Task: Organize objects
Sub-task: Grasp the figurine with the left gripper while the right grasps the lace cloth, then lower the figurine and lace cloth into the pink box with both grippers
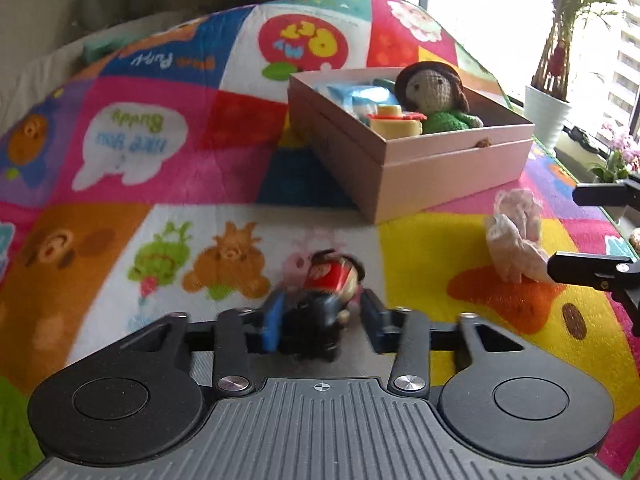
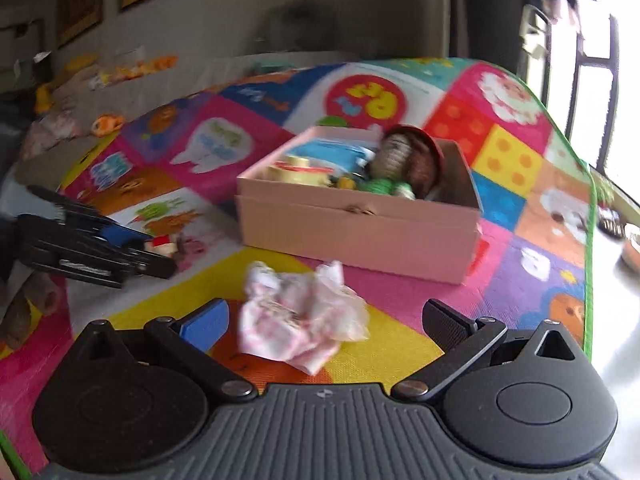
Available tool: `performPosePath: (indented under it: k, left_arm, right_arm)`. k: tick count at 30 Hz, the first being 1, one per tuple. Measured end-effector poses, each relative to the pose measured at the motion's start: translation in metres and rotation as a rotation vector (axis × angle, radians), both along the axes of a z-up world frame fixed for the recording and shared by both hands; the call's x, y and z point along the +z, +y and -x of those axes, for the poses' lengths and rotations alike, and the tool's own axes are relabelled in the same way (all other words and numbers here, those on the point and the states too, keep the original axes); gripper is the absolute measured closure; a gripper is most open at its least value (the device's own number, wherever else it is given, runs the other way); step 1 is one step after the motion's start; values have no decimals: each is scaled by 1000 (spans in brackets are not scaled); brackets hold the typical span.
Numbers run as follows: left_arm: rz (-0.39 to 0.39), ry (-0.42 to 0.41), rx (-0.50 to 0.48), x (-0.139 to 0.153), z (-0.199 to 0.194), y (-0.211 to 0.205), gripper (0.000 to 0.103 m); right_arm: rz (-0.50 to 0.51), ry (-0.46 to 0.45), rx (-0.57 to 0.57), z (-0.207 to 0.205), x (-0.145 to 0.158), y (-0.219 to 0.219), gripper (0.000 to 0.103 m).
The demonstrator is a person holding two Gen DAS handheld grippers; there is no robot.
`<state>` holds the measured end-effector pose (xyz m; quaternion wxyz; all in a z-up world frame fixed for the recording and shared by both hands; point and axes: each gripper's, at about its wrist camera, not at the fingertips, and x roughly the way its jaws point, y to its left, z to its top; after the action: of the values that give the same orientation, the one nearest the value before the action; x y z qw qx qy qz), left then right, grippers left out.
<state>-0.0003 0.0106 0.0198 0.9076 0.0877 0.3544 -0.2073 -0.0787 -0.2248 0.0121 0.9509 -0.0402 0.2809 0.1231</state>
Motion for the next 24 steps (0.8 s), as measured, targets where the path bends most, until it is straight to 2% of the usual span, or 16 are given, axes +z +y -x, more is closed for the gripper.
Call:
performPosePath:
  k: [1, 2, 5, 6, 7, 9, 10, 15, 20, 22, 24]
  left_arm:
    - [2, -5, 4, -1, 3, 0, 67]
    - [6, -9, 8, -2, 5, 0, 67]
    - [25, -8, 19, -2, 9, 3, 67]
    - [28, -8, 17, -2, 9, 3, 67]
    - [34, -6, 17, -1, 9, 5, 67]
    - [56, -1, 22, 1, 11, 8, 67]
    - [69, 0, 26, 3, 11, 11, 67]
    - [160, -1, -12, 34, 5, 5, 67]
    - [190, -107, -79, 79, -20, -45, 67]
    - [232, -138, -96, 91, -38, -68, 67]
    - [284, -87, -123, 90, -60, -87, 66]
  right_arm:
    - [26, -1, 4, -2, 1, 6, 1]
    - [43, 2, 8, -4, 1, 11, 4]
    - [69, 40, 39, -20, -4, 24, 18]
    - [78, 59, 47, -26, -7, 28, 32]
    - [91, 82, 47, -32, -9, 32, 52]
    - [102, 99, 44, -37, -8, 34, 65]
    - [91, 77, 45, -34, -2, 32, 69]
    - [12, -23, 23, -8, 30, 7, 70]
    - [-71, -77, -15, 8, 51, -19, 71]
    - [-83, -86, -29, 10, 53, -25, 71]
    - [-87, -79, -50, 10, 51, -30, 71]
